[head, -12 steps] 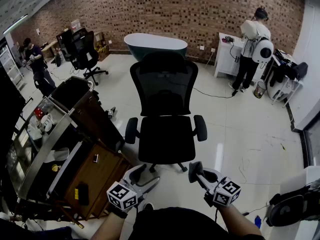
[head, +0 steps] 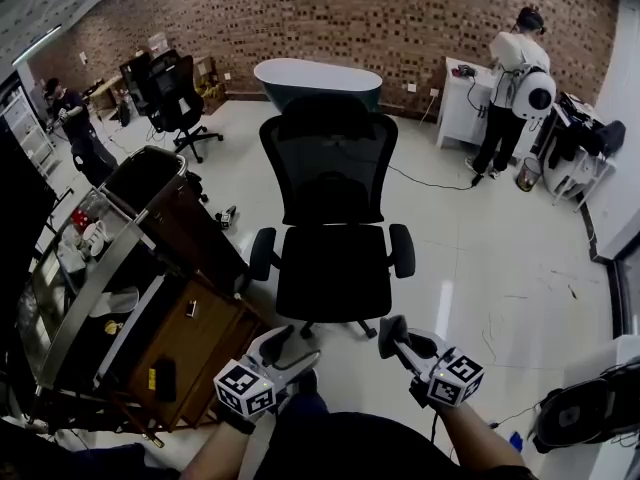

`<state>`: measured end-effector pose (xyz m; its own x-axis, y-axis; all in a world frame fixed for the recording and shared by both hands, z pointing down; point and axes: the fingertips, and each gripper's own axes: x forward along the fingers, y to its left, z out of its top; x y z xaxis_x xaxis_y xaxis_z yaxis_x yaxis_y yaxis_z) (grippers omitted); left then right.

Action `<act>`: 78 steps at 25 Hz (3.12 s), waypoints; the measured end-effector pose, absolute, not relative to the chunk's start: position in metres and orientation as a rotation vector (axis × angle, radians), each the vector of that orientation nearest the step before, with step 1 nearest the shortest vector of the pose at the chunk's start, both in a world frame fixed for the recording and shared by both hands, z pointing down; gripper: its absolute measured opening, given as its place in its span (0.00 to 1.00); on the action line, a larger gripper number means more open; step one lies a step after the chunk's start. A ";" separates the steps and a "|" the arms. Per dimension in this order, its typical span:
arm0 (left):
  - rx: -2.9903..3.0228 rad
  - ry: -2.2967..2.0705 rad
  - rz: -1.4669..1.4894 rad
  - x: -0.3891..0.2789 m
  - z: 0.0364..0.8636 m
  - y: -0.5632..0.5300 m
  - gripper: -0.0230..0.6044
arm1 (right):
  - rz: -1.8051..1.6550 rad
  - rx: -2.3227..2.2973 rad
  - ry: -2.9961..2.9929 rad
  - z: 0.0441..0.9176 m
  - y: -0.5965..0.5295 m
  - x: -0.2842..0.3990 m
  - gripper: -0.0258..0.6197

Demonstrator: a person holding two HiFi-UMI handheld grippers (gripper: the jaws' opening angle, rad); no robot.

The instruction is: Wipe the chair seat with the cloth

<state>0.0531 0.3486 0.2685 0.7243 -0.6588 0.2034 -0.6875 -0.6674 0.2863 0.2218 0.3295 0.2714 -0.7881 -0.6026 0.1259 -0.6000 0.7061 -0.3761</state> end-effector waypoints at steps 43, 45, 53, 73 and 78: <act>2.446 -0.892 0.230 -0.072 0.370 -0.012 0.61 | -0.980 -1.079 3.005 0.406 -0.044 0.043 0.11; 2.415 -0.914 0.254 -0.079 0.389 -0.021 0.61 | -1.020 -1.032 3.054 0.435 -0.059 0.025 0.11; 2.315 -0.984 0.278 -0.098 0.468 -0.060 0.61 | -1.081 -0.875 3.369 0.575 -0.122 -0.049 0.11; 2.276 -1.061 0.141 -0.111 0.552 -0.124 0.61 | -0.616 -0.796 3.909 0.804 -0.227 -0.162 0.11; 2.275 -1.052 0.151 -0.103 0.560 -0.118 0.61 | -0.568 -0.773 3.943 0.823 -0.226 -0.163 0.11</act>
